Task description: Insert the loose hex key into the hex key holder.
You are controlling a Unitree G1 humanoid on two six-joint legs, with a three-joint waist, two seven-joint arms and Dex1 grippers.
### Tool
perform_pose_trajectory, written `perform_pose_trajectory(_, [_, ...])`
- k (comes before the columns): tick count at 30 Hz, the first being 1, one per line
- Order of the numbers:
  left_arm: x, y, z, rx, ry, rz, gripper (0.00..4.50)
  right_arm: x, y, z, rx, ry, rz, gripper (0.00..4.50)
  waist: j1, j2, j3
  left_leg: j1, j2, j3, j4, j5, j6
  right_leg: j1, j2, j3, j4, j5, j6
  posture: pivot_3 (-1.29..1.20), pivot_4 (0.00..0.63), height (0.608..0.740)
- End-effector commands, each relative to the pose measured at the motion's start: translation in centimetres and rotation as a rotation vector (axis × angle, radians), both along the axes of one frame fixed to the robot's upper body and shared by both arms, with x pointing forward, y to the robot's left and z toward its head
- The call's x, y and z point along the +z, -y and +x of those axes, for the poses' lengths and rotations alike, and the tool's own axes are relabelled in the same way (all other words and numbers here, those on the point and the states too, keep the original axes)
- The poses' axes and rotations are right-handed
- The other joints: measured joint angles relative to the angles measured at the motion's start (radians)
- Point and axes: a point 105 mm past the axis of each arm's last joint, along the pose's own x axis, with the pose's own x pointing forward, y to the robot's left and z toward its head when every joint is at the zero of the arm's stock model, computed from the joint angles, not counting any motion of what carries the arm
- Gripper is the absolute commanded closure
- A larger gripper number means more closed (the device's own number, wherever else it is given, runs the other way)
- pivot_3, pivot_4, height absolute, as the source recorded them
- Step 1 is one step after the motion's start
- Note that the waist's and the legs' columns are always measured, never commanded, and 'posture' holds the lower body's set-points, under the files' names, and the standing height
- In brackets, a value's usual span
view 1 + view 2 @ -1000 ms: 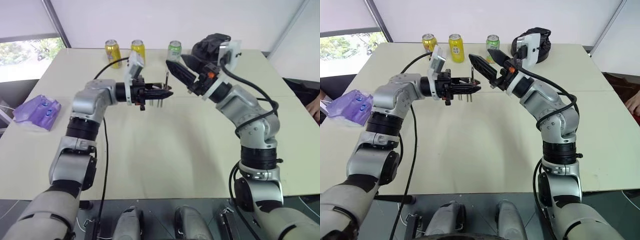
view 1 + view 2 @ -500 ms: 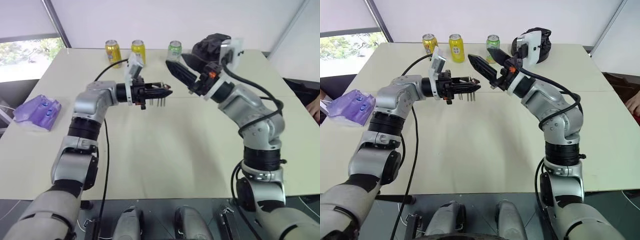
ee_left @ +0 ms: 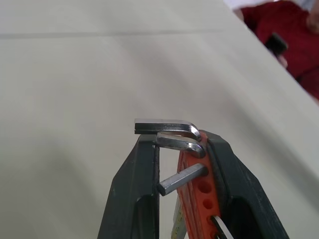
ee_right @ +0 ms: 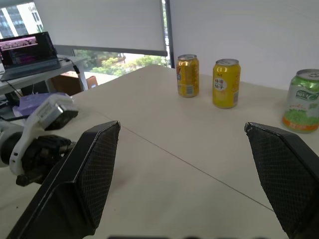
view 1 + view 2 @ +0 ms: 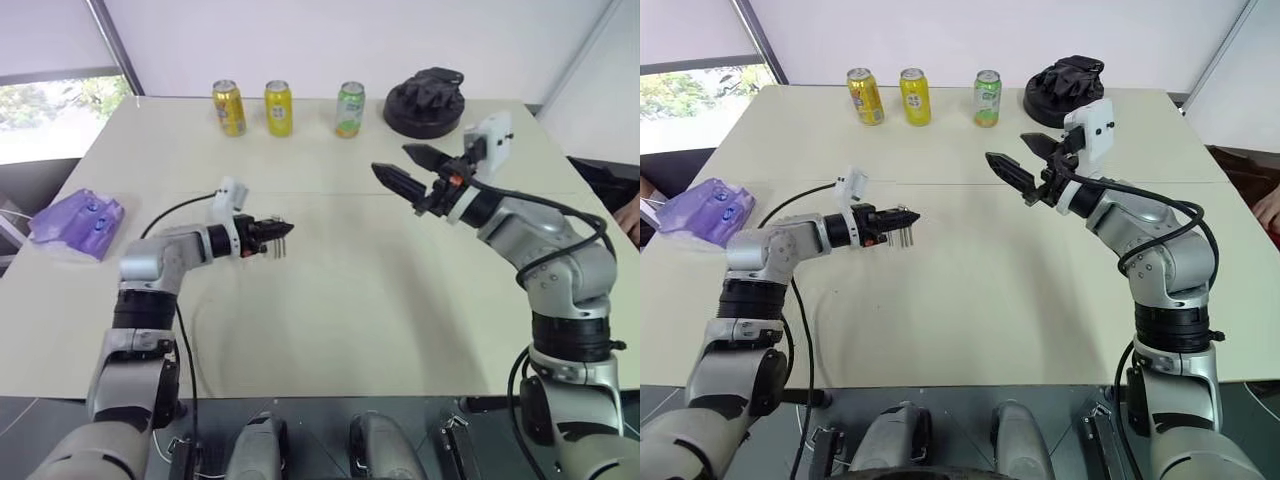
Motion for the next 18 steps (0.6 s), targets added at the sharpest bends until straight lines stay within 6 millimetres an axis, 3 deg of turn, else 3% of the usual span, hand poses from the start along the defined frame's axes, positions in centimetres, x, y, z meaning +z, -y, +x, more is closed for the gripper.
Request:
perform_pose_trajectory(1, [0.2,-0.6,-0.1,0.033,0.012,-0.023,2.90,1.1,-0.5,-0.3,0.013,0.055,0.028,0.31,-0.002,0.000,0.000,0.000,0.000,0.000,0.000,0.000,0.000,0.000,0.000,0.000,0.000,0.000,0.000,0.00,0.150,0.739])
perform_pose_trajectory(7, [-0.5,-1.4,0.2,0.082,-0.014,-0.003,0.08,1.0,-0.7,-0.1,0.015,0.056,0.042,0.31,-0.003,0.000,0.000,0.000,0.000,0.000,0.000,0.000,0.000,0.000,0.000,0.000,0.000,0.000,0.000,0.00,0.150,0.739])
perform_pose_trajectory(9, [-0.8,-2.2,0.5,0.123,-0.011,0.026,0.08,0.9,-0.7,-0.1,0.016,0.056,0.045,0.31,-0.003,0.000,0.000,0.000,0.000,0.000,0.000,0.000,0.000,0.000,0.000,0.000,0.000,0.000,0.000,0.00,0.150,0.739])
perform_pose_trajectory(13, [-1.9,-5.4,1.5,0.226,0.112,0.307,0.08,0.7,-0.4,-0.2,0.005,0.051,0.045,0.31,-0.005,0.000,0.000,0.000,0.000,0.000,0.000,0.000,0.000,0.000,0.000,0.000,0.000,0.000,0.000,0.00,0.150,0.739])
perform_pose_trajectory(18, [0.1,-8.9,2.1,0.350,0.267,0.418,0.08,-0.1,1.4,0.2,-0.095,0.055,0.031,0.31,-0.003,0.000,0.000,0.001,0.000,0.001,-0.001,0.000,0.000,0.000,0.000,0.000,0.000,0.000,0.000,0.00,0.150,0.739])
